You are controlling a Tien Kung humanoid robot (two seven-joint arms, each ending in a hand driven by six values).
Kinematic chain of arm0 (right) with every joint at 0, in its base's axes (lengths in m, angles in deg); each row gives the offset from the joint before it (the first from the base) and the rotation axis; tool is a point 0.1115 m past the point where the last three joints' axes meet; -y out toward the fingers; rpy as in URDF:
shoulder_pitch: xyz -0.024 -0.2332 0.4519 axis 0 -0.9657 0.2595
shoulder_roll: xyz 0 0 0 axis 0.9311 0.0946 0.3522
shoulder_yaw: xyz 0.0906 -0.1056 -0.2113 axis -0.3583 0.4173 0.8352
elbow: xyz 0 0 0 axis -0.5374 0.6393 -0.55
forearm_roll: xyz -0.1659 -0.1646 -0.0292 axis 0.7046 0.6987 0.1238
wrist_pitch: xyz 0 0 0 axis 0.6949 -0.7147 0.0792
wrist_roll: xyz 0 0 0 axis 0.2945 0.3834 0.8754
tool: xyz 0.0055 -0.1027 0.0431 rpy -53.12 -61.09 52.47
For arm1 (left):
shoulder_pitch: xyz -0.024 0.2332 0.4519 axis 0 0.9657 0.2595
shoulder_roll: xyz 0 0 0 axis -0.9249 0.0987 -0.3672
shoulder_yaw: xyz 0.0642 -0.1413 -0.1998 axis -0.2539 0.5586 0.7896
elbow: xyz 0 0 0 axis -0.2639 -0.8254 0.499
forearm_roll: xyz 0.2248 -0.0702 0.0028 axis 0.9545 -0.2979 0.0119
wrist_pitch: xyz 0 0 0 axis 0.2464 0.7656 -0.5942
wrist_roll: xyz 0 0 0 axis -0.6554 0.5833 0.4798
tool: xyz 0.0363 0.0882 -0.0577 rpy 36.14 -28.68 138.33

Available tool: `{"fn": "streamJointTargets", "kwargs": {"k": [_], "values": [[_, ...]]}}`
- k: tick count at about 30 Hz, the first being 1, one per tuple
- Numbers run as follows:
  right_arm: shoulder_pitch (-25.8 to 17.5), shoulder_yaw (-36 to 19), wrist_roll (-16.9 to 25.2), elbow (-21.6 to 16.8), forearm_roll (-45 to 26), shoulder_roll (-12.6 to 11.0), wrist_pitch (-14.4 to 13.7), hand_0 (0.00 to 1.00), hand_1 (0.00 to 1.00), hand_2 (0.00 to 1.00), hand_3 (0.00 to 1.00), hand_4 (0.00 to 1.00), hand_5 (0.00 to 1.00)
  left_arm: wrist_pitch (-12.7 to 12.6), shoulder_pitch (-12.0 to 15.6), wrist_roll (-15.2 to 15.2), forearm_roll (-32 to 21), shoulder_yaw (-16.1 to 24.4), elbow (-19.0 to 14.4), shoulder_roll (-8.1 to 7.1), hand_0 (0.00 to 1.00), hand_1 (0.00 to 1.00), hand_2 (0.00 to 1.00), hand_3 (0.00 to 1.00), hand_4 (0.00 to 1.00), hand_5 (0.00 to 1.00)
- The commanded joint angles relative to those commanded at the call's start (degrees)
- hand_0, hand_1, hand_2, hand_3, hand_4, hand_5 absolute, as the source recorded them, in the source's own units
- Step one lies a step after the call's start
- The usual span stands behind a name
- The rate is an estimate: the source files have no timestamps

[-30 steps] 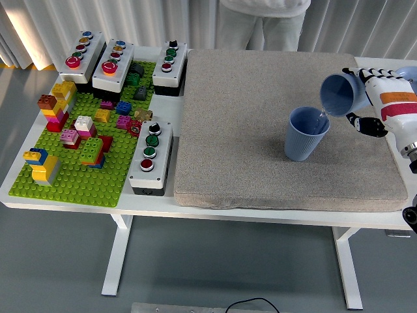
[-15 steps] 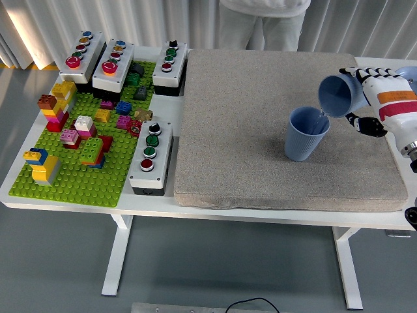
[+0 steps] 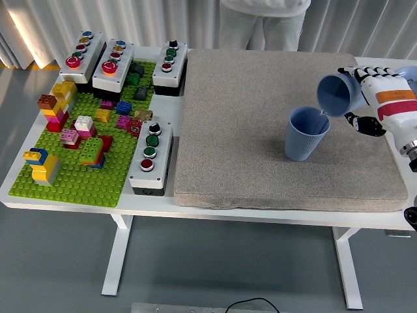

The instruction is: Pick cup pour cup place

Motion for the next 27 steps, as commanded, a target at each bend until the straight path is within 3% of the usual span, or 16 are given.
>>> {"fn": "streamJointTargets", "kwargs": {"k": [27], "values": [[0.0,0.1,-0.5,-1.1,-0.4,0.3,-0.1,0.804,0.649,0.524,0.543,0.584,0.002,0.1,0.0,0.0,-0.2,-0.1,0.0,-0.01,0.723,0.771,0.824,0.664,0.507,0.938]]}}
